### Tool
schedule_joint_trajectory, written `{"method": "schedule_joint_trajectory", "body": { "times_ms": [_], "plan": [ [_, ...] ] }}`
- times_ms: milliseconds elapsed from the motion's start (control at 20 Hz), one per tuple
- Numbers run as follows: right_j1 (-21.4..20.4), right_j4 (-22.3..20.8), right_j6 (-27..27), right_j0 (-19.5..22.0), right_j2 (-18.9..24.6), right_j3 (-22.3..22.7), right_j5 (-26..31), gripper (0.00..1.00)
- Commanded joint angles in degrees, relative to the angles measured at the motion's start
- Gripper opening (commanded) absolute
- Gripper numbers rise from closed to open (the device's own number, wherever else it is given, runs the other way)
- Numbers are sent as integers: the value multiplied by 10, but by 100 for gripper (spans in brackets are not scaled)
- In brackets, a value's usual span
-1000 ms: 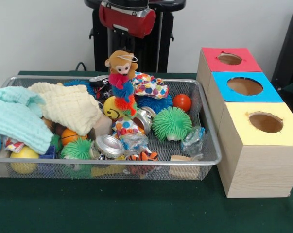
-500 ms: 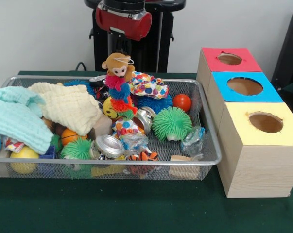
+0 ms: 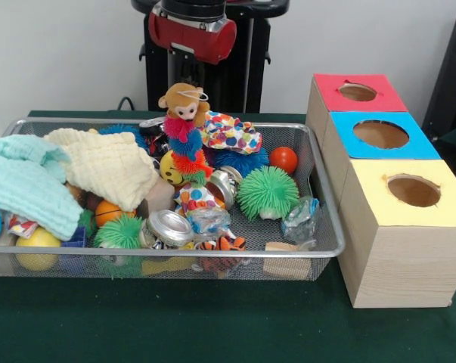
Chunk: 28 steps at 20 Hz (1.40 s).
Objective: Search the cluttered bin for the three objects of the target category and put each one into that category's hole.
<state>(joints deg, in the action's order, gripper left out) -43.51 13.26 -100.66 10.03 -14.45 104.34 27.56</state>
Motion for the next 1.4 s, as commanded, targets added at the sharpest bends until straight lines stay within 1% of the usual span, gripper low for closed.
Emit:
{"method": "schedule_joint_trajectory", "body": {
  "times_ms": [50,150,200,300,350,450,500,600,650,750,850,1000,1200,1400],
  "plan": [
    [10,-6,-62,23,49,-3,-14,0],
    [14,-5,-40,41,72,-5,-16,0],
    [16,-10,-34,41,71,-14,-8,0],
    [15,-26,-44,24,44,-33,11,0],
    [14,-28,-56,15,31,-35,15,0],
    [12,-17,-67,17,35,-20,12,0],
    [13,-9,-63,27,51,-9,1,0],
    [19,-2,-51,42,75,-5,-6,0],
    [19,-9,-50,37,67,-12,-2,0],
    [9,-12,-59,31,51,-7,4,0],
    [1,-10,-45,48,69,15,-19,0],
    [7,-11,-37,57,84,18,-32,0],
    [0,-8,-42,62,86,18,-17,0],
    [5,-12,-41,70,97,23,-32,0]
  ]
}}
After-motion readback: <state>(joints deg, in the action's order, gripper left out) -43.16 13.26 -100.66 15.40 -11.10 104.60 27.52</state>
